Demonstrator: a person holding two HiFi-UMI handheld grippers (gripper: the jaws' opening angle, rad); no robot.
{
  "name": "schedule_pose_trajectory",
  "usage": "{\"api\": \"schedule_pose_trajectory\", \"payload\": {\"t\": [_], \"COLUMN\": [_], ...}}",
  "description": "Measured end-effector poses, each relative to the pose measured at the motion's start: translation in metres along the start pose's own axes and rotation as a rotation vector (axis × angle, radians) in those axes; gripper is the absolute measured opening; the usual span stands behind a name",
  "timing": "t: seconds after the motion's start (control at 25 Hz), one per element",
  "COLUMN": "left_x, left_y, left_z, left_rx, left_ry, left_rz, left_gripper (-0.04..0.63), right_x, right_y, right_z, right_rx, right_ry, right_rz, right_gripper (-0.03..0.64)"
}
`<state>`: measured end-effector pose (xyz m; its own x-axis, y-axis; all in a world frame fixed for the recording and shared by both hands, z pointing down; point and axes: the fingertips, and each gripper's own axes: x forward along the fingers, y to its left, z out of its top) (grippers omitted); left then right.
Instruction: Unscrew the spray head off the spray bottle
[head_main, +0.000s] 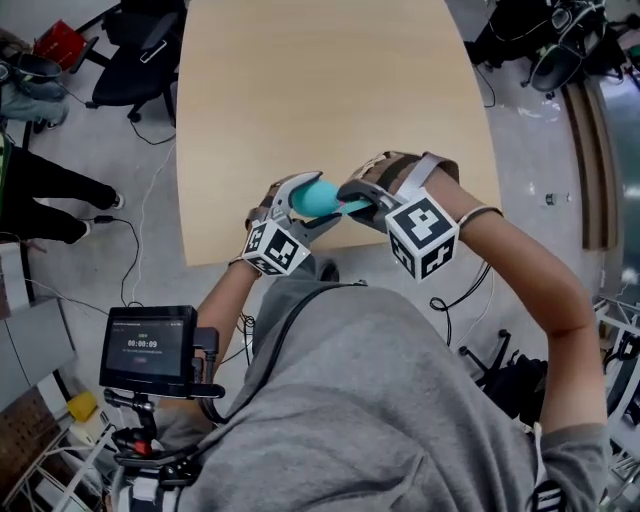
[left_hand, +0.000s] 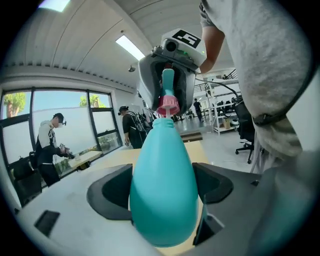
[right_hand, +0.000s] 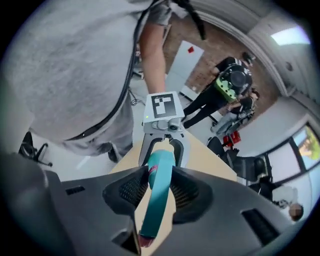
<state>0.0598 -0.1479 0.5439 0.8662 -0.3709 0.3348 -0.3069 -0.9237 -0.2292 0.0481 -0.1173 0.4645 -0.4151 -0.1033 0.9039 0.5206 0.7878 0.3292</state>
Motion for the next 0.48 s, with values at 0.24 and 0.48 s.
{"api": "schedule_pose_trajectory", "payload": {"t": [0.24,0.48], "left_x": [0.007,0.011], "left_y": [-0.002,0.017], "left_z": [-0.023,-0.064], "left_rx": [-0.06,-0.215], "left_ry": [0.027,0.067], "left_rz": [0.011,0.123], "left_gripper": [0.371,0.371], "right_x": [-0.024,-0.066], "right_y": [-0.011,-0.038], "right_z": [-0.014,-0.024], "right_rx": [-0.039,0.136], "right_ry": [0.023,0.003], "right_rz": [-0.031,-0.181], "right_gripper": [0.133,0.133]}}
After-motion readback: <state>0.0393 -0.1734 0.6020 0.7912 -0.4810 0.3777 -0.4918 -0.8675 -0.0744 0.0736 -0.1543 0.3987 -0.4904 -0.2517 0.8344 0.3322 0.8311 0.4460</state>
